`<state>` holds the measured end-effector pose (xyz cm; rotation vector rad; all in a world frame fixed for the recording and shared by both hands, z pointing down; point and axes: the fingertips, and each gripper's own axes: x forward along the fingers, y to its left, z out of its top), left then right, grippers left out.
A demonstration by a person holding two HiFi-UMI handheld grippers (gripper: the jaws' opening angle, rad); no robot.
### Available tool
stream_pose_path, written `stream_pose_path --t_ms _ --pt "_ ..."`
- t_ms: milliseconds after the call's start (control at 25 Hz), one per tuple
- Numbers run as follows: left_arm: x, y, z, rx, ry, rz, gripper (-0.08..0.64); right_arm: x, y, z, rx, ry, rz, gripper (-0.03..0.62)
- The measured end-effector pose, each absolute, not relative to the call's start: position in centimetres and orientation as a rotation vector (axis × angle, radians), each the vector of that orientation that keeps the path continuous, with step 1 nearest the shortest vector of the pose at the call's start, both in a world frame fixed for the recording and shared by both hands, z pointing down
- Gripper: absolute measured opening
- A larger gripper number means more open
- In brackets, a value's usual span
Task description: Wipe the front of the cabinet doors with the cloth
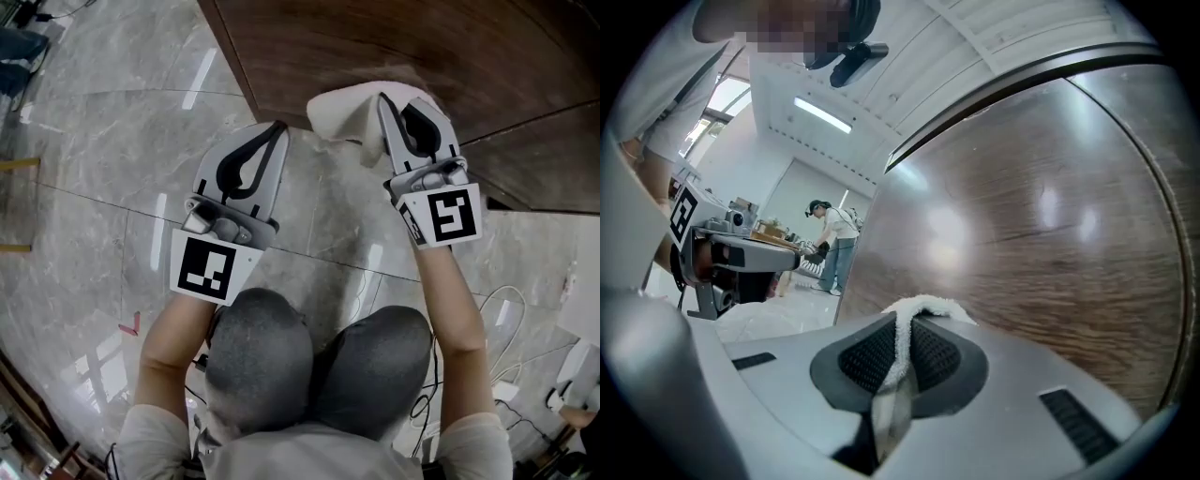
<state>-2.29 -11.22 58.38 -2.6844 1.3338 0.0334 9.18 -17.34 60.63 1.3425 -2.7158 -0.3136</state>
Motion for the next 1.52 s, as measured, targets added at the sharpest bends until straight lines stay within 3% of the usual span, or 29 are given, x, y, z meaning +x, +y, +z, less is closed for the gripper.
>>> stream_pose_path --t_ms 1040,1520 --pt "2.2 -12.5 58.9 -2.744 1.227 0.020 0.017 22.8 -15.1 62.0 1.611 -2.540 -0.278 0.052" --pt "1.6 -13.4 59.6 -2.758 1.205 0.036 0.017 23.3 -15.1 62.2 1.743 -2.518 -0.201 0.052"
